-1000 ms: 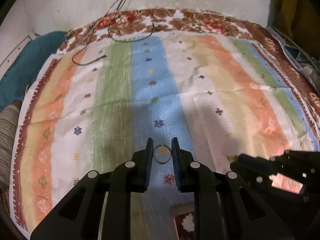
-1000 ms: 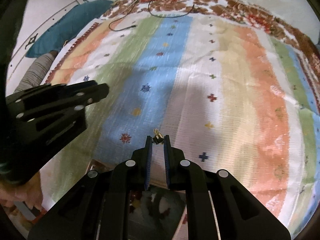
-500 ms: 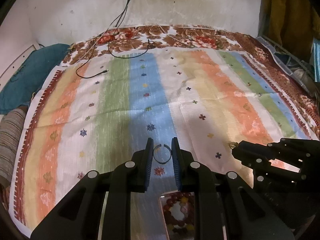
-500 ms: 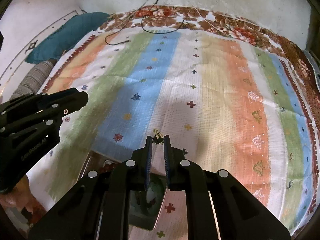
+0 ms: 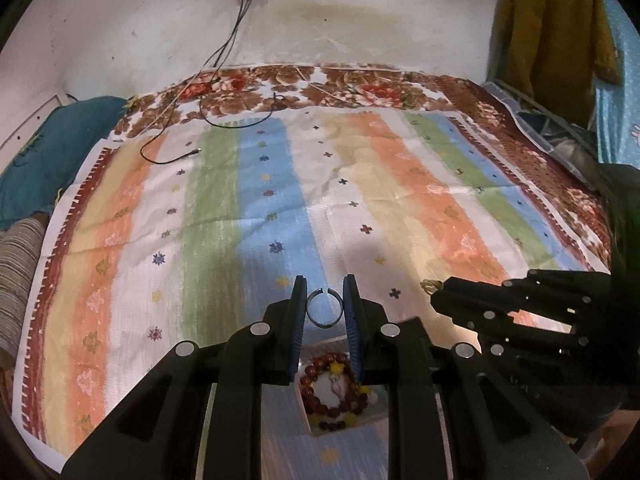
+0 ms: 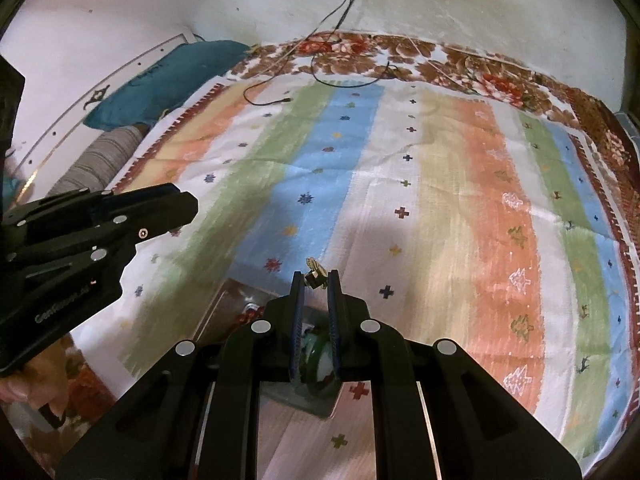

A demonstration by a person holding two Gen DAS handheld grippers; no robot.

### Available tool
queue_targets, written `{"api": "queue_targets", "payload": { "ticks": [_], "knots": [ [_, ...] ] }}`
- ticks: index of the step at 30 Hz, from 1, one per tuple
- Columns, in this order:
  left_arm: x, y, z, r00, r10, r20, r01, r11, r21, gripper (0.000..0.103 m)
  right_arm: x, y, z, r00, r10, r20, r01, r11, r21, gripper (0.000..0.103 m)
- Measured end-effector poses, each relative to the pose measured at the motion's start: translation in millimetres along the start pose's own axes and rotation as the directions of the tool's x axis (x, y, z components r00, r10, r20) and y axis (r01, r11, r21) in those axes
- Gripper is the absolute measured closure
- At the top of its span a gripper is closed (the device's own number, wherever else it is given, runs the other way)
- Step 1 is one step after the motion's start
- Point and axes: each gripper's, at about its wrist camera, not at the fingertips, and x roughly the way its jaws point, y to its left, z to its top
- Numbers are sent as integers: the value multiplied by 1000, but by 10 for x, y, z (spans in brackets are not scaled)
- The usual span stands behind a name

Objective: Organize jewelry

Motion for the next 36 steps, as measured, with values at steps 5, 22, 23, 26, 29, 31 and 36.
{"api": "queue_targets", "payload": {
  "ticks": [5, 22, 23, 26, 29, 31, 36],
  "knots": [
    [-81, -22, -66, 1000, -15, 2, 15, 1000, 1, 85, -91, 23, -83, 1000, 24, 10, -24, 1000, 5, 90],
    [-304, -113, -155, 997, -75, 17, 75, 997, -4, 77, -154, 144, -206, 995, 97, 8, -97, 995, -8, 87],
    [-317, -92, -148, 997, -67, 23, 67, 998, -13, 68, -159, 139, -203, 996, 92, 7, -92, 996, -8, 82],
    [-356, -41, -135, 998, -52, 36, 53, 998, -28, 55, -212, 128, -212, 997, 67, 22, -67, 998, -20, 60],
    [-411, 32, -138, 998, -47, 39, 49, 997, -53, 49, -270, 69, -263, 998, 58, 25, -58, 998, -7, 59],
    [-412, 69, -152, 999, -43, 24, 45, 997, -67, 46, -307, 37, -299, 998, 54, 28, -54, 999, -3, 58],
    [-423, 76, -210, 999, -46, -1, 45, 997, -66, 38, -380, -15, -366, 999, 12, 44, -12, 1000, -4, 48]
  ]
}}
